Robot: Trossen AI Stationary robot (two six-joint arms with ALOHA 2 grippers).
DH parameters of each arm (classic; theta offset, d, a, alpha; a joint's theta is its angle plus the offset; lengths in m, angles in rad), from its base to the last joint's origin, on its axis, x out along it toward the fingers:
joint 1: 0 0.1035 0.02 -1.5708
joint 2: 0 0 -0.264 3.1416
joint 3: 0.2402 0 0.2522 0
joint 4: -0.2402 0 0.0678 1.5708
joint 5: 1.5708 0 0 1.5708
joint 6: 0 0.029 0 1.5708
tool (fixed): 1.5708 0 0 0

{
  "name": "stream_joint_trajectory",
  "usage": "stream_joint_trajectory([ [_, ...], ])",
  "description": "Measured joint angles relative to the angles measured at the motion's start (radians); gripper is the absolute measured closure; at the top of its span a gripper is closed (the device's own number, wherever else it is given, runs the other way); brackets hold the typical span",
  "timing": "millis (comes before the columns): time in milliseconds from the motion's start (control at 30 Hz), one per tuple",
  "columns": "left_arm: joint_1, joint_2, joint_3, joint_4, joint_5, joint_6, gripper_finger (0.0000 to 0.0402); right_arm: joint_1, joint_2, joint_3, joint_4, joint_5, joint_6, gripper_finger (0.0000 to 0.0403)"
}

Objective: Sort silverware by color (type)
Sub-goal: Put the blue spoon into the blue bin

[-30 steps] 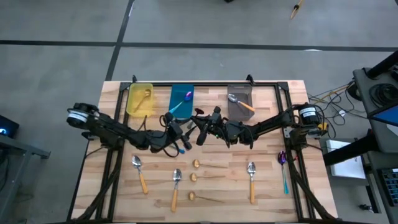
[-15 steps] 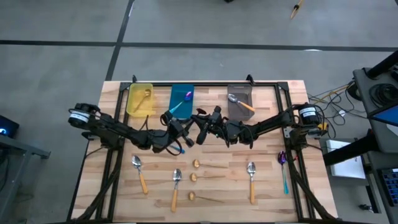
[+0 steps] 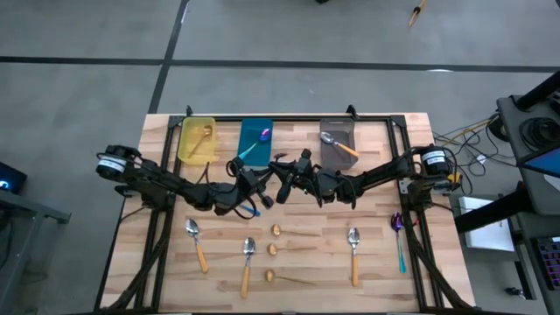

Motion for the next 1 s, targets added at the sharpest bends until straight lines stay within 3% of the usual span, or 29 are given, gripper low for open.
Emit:
stream_joint_trajectory([
  [500, -0.003, -0.024, -0.001, -0.050, 0.023, -0.024, 0.0400, 0.000, -0.002, 0.000, -0.020, -0.002, -0.026, 0.0285],
  [700, -0.002, -0.104, -0.003, -0.150, 0.026, -0.050, 0.0401, 0.000, -0.026, 0.000, -0.041, -0.002, -0.037, 0.0263],
  [1000, -0.002, -0.279, -0.011, -0.384, 0.111, -0.095, 0.0401, 0.000, -0.042, 0.002, -0.082, -0.011, -0.052, 0.0245],
])
